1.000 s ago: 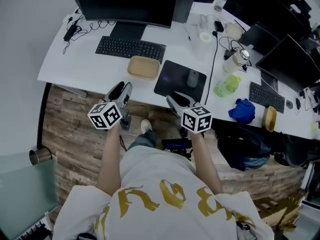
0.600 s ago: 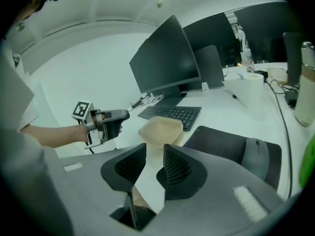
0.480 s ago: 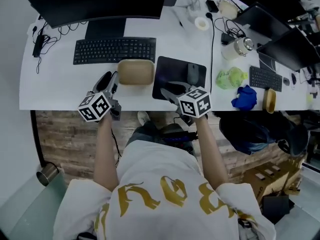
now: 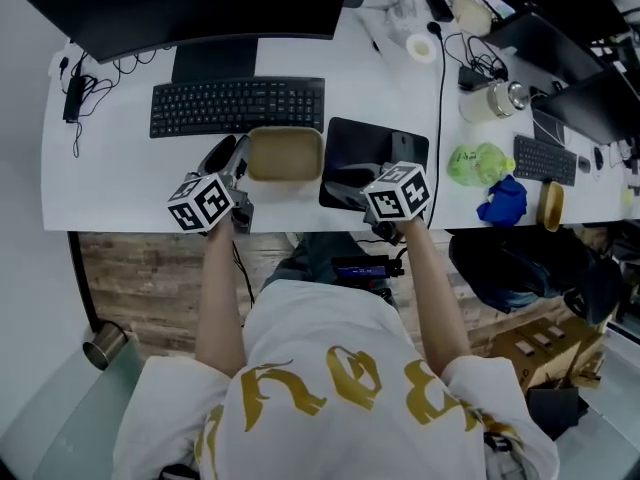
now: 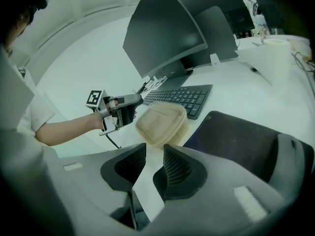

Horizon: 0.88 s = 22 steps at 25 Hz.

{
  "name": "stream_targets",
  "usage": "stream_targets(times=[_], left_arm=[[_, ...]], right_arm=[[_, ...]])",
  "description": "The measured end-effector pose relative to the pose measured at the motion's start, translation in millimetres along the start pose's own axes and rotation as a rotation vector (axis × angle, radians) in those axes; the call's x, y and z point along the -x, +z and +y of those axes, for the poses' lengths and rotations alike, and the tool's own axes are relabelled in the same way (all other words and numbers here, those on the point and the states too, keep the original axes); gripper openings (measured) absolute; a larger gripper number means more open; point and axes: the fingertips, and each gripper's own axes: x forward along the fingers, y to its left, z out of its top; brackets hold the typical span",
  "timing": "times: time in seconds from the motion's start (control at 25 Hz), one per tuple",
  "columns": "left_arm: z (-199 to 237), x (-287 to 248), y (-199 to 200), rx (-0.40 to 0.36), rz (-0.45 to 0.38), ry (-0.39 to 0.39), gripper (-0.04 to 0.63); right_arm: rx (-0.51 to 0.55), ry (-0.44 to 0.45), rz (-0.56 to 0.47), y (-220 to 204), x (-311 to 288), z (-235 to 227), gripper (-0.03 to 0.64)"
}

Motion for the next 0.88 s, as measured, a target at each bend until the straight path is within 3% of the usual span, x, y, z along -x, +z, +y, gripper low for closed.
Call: stream_targets(times=[0.24,0.48,0.88], left_arm=[[10.0,-12.5,-2.8,0.011,0.04,0.007,0.137],[17.2,-23.2,-2.2,0.035,0.025,0.024,0.137],[18.3,-26.1,-11.2,0.09,0.035,0.006,0.135]], right_arm=[[0.012,0.054,0.064,-10.1,-21.3,-2.1,0.14],[-0.01,0.139,0.077,-16.3,-30.4,-0.3,0.135],[-0.006,0.179,0.069,-17.2,-39.7,5.2,0.06]])
